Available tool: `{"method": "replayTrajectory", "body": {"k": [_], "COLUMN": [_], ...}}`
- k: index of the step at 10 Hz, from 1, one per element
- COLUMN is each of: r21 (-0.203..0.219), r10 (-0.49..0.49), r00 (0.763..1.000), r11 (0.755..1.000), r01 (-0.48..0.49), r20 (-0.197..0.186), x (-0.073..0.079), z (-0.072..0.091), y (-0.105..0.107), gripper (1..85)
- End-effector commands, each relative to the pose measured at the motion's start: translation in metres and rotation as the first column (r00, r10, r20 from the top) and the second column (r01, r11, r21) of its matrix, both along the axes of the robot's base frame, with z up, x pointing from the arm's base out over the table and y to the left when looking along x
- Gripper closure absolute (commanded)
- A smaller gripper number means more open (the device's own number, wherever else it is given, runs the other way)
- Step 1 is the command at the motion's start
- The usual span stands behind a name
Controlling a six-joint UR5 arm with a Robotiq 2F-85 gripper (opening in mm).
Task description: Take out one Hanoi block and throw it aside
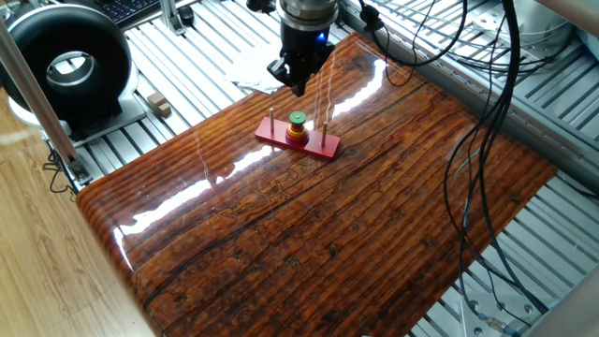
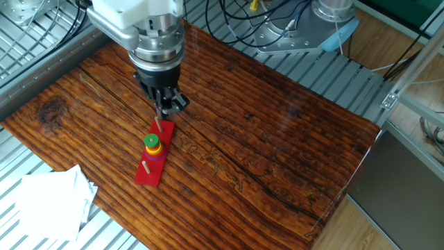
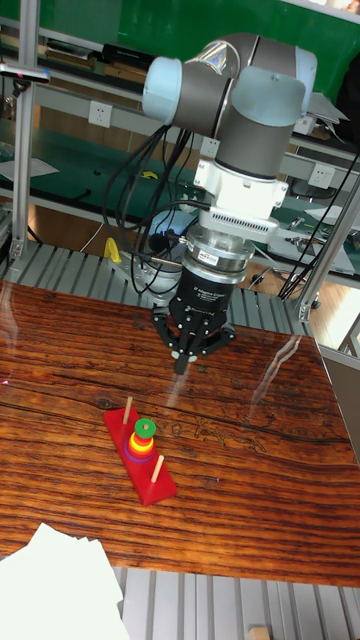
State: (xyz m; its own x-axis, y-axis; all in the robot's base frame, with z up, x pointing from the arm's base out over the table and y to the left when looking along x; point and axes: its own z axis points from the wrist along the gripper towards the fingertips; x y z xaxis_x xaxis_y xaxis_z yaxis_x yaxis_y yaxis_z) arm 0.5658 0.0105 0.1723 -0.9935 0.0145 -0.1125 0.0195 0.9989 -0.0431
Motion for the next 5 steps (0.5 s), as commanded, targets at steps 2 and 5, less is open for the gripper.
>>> {"method": "replayTrajectory", "body": {"k": [2,5], "r21": [-0.048,0.127], "r10": [0.065,0.074], "r00": [0.998,0.997], "r11": [0.997,0.989], "r01": [-0.066,-0.070], "r20": [-0.019,-0.027], "x": [-0.003,-0.009], "z": [0.001,0.001], "y": [-0.011,0.034], "gripper": [84.7,84.7]}}
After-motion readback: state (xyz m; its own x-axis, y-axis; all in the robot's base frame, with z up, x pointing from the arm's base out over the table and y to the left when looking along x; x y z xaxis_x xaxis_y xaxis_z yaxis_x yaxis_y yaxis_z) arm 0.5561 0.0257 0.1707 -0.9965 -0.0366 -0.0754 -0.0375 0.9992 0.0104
